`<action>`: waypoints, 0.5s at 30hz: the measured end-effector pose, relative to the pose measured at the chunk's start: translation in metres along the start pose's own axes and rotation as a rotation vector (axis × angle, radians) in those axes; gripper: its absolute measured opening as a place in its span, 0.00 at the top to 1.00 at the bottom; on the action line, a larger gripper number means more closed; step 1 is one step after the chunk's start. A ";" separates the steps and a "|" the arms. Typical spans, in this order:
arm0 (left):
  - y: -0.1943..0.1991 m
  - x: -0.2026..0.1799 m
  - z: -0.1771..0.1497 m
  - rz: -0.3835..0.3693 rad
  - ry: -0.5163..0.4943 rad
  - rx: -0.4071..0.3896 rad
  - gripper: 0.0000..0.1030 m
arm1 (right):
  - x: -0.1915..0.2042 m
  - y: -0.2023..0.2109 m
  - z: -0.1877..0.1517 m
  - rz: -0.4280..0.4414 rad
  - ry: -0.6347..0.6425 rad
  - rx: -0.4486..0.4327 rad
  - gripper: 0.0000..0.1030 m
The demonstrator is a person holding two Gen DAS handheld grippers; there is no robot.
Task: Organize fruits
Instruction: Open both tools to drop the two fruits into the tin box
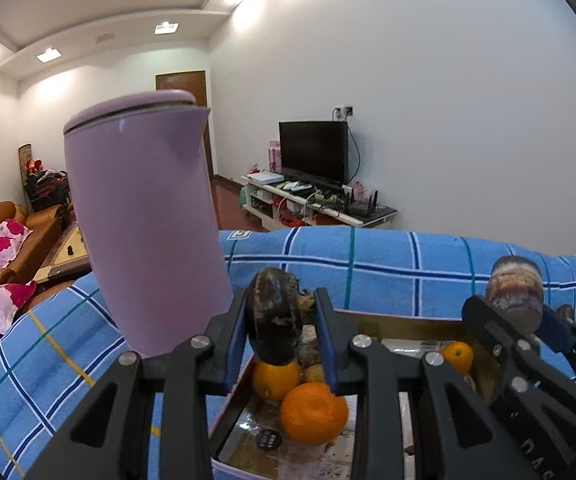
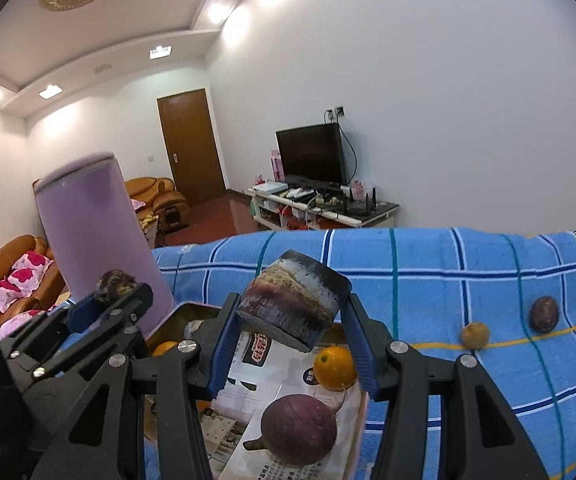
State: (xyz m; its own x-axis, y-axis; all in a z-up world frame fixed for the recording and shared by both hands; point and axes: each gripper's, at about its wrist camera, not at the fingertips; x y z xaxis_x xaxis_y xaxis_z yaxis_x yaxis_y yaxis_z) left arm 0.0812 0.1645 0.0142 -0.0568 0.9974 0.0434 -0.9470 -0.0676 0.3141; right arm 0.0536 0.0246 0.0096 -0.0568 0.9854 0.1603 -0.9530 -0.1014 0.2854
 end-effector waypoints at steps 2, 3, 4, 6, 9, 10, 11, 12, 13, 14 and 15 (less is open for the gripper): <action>-0.004 0.000 -0.003 0.007 -0.015 0.018 0.68 | 0.001 -0.006 -0.004 0.006 0.002 0.020 0.49; -0.006 -0.001 -0.004 0.009 -0.022 0.026 0.68 | 0.001 -0.008 -0.005 0.008 0.003 0.030 0.49; -0.008 -0.002 -0.006 0.011 -0.030 0.034 0.68 | 0.000 -0.011 -0.006 0.007 0.004 0.039 0.49; -0.010 -0.004 -0.008 0.013 -0.046 0.049 0.68 | -0.002 -0.015 -0.007 0.004 0.001 0.059 0.49; -0.012 -0.008 -0.011 0.013 -0.067 0.058 0.68 | -0.006 -0.024 -0.010 0.002 -0.002 0.100 0.49; -0.013 -0.009 -0.012 0.013 -0.074 0.061 0.68 | -0.007 -0.026 -0.012 0.002 -0.002 0.114 0.49; -0.014 -0.010 -0.013 0.011 -0.080 0.067 0.68 | -0.008 -0.029 -0.014 0.004 -0.002 0.129 0.49; -0.015 -0.012 -0.014 0.006 -0.083 0.075 0.68 | -0.008 -0.031 -0.015 0.006 -0.002 0.140 0.49; -0.016 -0.013 -0.014 0.005 -0.085 0.081 0.68 | -0.008 -0.034 -0.016 0.007 -0.002 0.156 0.49; -0.018 -0.013 -0.016 0.003 -0.090 0.089 0.68 | -0.008 -0.037 -0.016 0.009 -0.004 0.166 0.49; -0.018 -0.014 -0.016 0.003 -0.091 0.093 0.68 | -0.008 -0.039 -0.017 0.012 -0.006 0.176 0.49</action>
Point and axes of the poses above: each gripper's, at about its wrist camera, not at the fingertips, and y roughly against the way its jaws point, x to its left, z to its top, and after that the axes turned 8 degrees about -x, right-handed
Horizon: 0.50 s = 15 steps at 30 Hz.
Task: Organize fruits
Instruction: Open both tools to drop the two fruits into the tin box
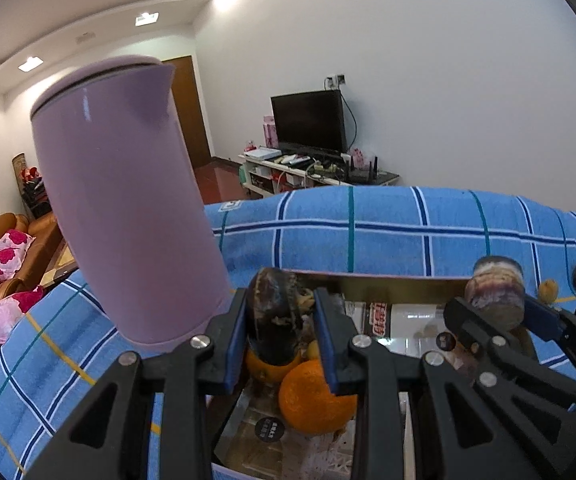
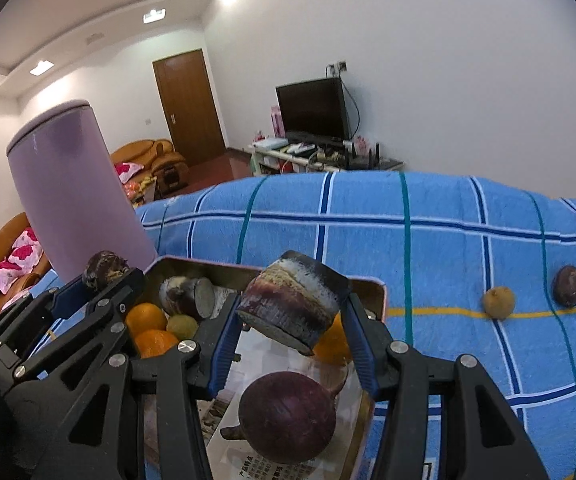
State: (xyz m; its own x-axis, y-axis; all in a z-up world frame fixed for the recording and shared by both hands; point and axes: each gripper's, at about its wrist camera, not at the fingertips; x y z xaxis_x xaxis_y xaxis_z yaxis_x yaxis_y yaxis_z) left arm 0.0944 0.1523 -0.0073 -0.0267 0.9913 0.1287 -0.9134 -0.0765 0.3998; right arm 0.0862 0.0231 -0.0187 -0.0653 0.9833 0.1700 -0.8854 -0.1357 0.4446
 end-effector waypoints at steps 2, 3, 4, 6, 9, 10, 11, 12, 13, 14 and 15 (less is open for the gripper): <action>-0.002 0.000 0.000 -0.001 -0.001 0.007 0.68 | 0.000 -0.004 -0.001 0.010 -0.002 0.018 0.49; -0.002 0.000 -0.001 0.000 -0.003 0.013 0.68 | 0.000 -0.006 -0.001 0.018 -0.002 0.029 0.49; -0.003 -0.001 -0.001 0.003 -0.007 0.019 0.68 | 0.000 -0.008 -0.002 0.022 -0.003 0.039 0.49; -0.004 -0.001 -0.002 0.010 -0.014 0.028 0.68 | 0.001 -0.010 -0.002 0.028 0.007 0.041 0.49; -0.006 0.002 -0.003 0.027 -0.020 0.044 0.68 | 0.007 -0.012 -0.002 0.033 0.035 0.048 0.48; -0.008 0.002 -0.004 0.025 -0.017 0.050 0.68 | 0.008 -0.013 -0.003 0.030 0.042 0.050 0.48; -0.010 0.003 -0.005 0.024 -0.014 0.062 0.68 | 0.009 -0.013 -0.003 0.030 0.050 0.052 0.48; -0.012 0.004 -0.006 0.027 -0.016 0.069 0.68 | 0.010 -0.014 -0.003 0.033 0.051 0.053 0.48; -0.013 0.004 -0.007 0.030 -0.018 0.075 0.68 | 0.011 -0.014 -0.003 0.036 0.051 0.052 0.48; -0.014 0.004 -0.008 0.031 -0.021 0.075 0.68 | 0.010 -0.014 -0.004 0.044 0.046 0.052 0.48; -0.013 0.004 -0.008 0.030 -0.023 0.073 0.68 | 0.009 -0.013 -0.004 0.054 0.040 0.052 0.48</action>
Point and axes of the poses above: each gripper's, at about its wrist camera, not at the fingertips, and y roughly against the way its jaws point, x to its left, z to its top, and after that the axes turned 8 degrees about -x, right-handed
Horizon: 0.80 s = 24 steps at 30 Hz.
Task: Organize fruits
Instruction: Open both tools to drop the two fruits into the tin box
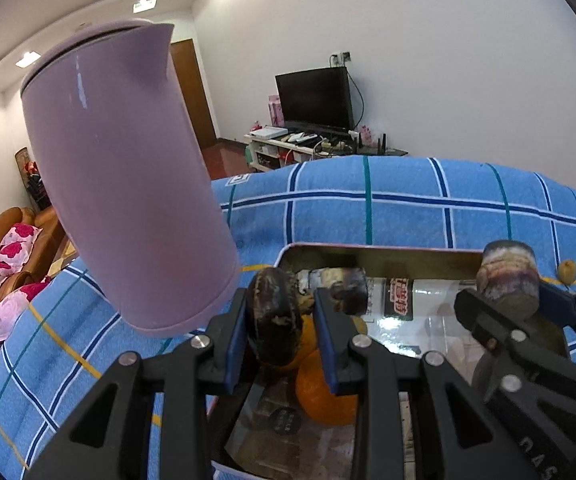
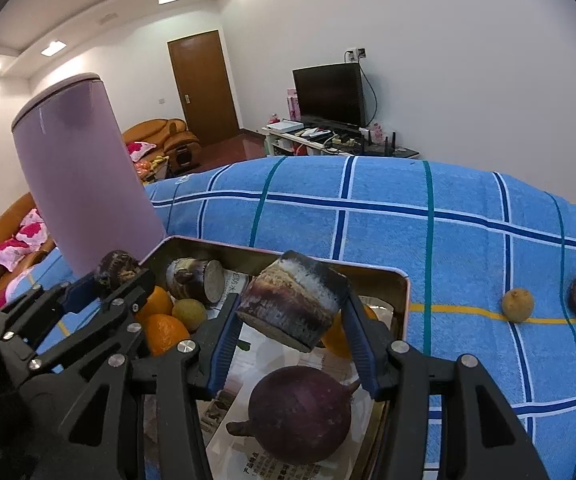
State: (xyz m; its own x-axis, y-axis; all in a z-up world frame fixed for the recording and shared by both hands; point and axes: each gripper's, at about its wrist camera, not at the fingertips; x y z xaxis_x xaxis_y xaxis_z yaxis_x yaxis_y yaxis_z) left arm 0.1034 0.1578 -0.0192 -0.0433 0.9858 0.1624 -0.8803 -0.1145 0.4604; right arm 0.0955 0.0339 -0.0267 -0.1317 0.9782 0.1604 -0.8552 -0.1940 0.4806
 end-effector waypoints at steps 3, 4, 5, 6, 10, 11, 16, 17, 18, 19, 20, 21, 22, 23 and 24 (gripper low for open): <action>0.001 -0.001 -0.001 -0.004 -0.003 -0.002 0.68 | -0.011 0.003 0.000 0.065 -0.055 -0.007 0.48; 0.001 -0.001 -0.001 -0.005 -0.004 -0.002 0.68 | -0.015 0.004 -0.001 0.094 -0.085 -0.008 0.47; 0.001 -0.002 -0.001 -0.010 -0.005 -0.003 0.68 | -0.021 0.005 0.000 0.129 -0.125 -0.009 0.44; 0.002 -0.003 -0.001 -0.014 -0.005 -0.003 0.68 | -0.026 0.005 0.001 0.159 -0.164 -0.013 0.43; 0.003 -0.004 -0.001 -0.038 -0.001 -0.002 0.68 | -0.035 0.010 0.003 0.211 -0.240 -0.043 0.43; 0.003 -0.005 -0.001 -0.043 -0.002 -0.002 0.68 | -0.036 0.013 0.004 0.201 -0.245 -0.059 0.43; 0.005 -0.009 0.000 -0.097 0.014 -0.005 0.68 | -0.039 0.029 0.004 0.101 -0.228 -0.130 0.43; 0.005 -0.011 -0.001 -0.101 0.007 0.000 0.68 | -0.040 0.032 0.004 0.076 -0.217 -0.143 0.43; 0.006 -0.012 0.000 -0.102 0.003 -0.003 0.68 | -0.040 0.035 0.004 0.056 -0.208 -0.153 0.43; 0.006 -0.013 0.000 -0.105 0.002 -0.006 0.67 | -0.039 0.038 0.003 0.032 -0.198 -0.166 0.43; 0.007 -0.013 0.000 -0.109 0.004 -0.007 0.67 | -0.038 0.039 0.004 0.018 -0.191 -0.175 0.43; 0.007 -0.012 0.000 -0.108 0.009 -0.007 0.67 | -0.037 0.041 0.004 0.006 -0.182 -0.182 0.43; 0.007 -0.012 0.001 -0.107 0.017 -0.007 0.65 | -0.035 0.043 0.003 -0.009 -0.169 -0.189 0.42; 0.007 -0.011 0.001 -0.108 0.027 -0.009 0.58 | -0.033 0.046 0.003 -0.031 -0.153 -0.198 0.42; 0.008 -0.010 0.001 -0.107 0.039 -0.014 0.52 | -0.034 0.048 0.002 -0.053 -0.140 -0.210 0.42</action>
Point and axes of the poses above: each gripper's, at about its wrist camera, not at the fingertips, and y roughly against the way its jaws point, x to its left, z to its top, and after that the axes turned 8 degrees about -x, right-handed
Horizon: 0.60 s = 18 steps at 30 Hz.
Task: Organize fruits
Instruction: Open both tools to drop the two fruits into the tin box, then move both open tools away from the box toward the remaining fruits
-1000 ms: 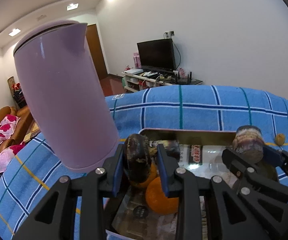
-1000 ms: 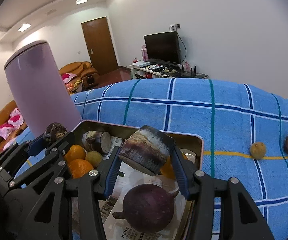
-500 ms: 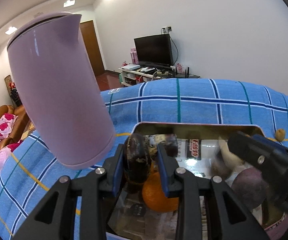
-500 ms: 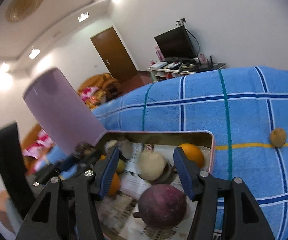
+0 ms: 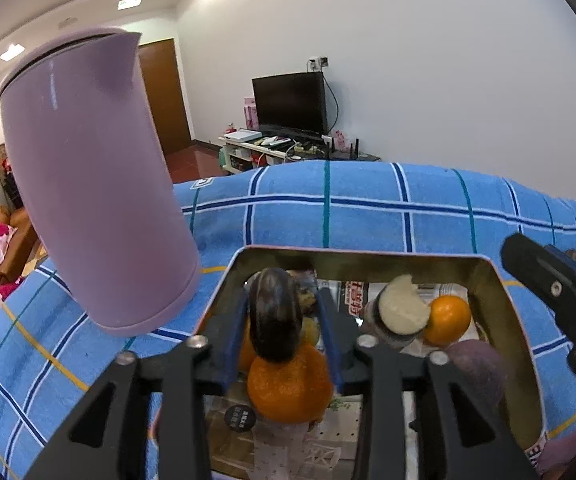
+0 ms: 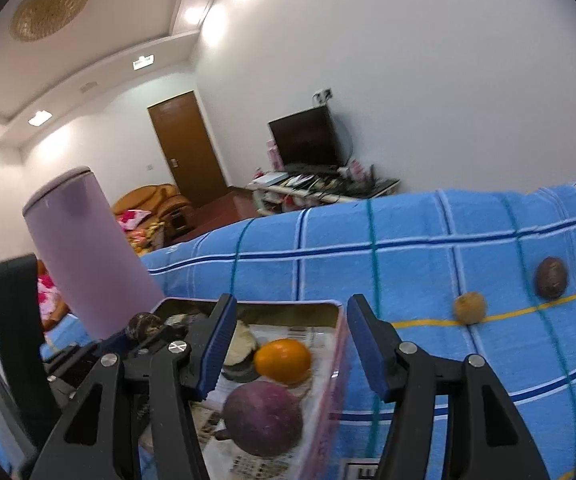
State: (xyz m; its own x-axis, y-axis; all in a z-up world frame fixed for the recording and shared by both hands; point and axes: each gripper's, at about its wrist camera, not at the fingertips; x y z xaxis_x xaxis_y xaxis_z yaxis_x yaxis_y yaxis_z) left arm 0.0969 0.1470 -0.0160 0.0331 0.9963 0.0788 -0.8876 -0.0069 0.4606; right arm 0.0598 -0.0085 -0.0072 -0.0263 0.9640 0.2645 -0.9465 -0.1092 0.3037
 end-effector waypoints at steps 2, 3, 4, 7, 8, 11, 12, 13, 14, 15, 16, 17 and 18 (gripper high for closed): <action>0.003 0.000 0.000 0.012 0.003 -0.016 0.28 | 0.001 0.006 0.001 -0.025 0.018 -0.029 0.29; 0.005 -0.001 0.000 0.016 0.001 -0.027 0.27 | -0.001 0.008 0.002 -0.036 0.020 -0.042 0.27; 0.008 -0.003 0.001 0.018 -0.002 -0.039 0.24 | -0.002 0.012 0.002 -0.051 0.019 -0.057 0.27; 0.013 -0.007 0.002 0.026 -0.021 -0.070 0.03 | -0.006 0.018 0.005 -0.081 0.012 -0.090 0.27; 0.015 -0.009 0.002 0.040 -0.028 -0.080 0.00 | -0.009 0.022 0.005 -0.097 0.014 -0.094 0.27; 0.021 -0.011 0.004 0.043 -0.026 -0.113 0.00 | -0.012 0.027 0.005 -0.150 0.023 -0.098 0.27; 0.023 -0.010 0.005 0.036 -0.013 -0.117 0.00 | -0.013 0.028 0.006 -0.163 0.028 -0.101 0.27; 0.023 -0.009 0.006 0.032 -0.001 -0.120 0.00 | -0.013 0.030 0.006 -0.172 0.031 -0.109 0.27; 0.025 -0.008 0.006 0.028 0.010 -0.124 0.00 | -0.014 0.032 0.006 -0.187 0.035 -0.120 0.27; 0.027 -0.007 0.007 0.020 0.020 -0.130 0.00 | -0.013 0.034 0.006 -0.198 0.038 -0.132 0.27; 0.027 -0.007 0.007 0.017 0.023 -0.134 0.00 | -0.014 0.038 0.006 -0.207 0.043 -0.148 0.27; 0.028 -0.007 0.007 0.015 0.027 -0.141 0.00 | -0.013 0.041 0.005 -0.215 0.052 -0.168 0.27; 0.029 -0.007 0.007 0.014 0.029 -0.146 0.00 | -0.013 0.045 0.005 -0.223 0.060 -0.185 0.27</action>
State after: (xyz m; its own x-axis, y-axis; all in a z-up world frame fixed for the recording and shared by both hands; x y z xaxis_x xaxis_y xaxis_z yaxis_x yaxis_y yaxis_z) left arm 0.0742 0.1388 0.0030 0.0091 0.9983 0.0581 -0.9453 -0.0104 0.3261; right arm 0.0196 -0.0273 0.0075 0.1755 0.9724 0.1535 -0.9734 0.1481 0.1746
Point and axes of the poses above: each gripper's, at about its wrist camera, not at the fingertips, and y roughly against the way its jaws point, x to its left, z to its top, and after that the axes turned 8 degrees about -x, right-handed
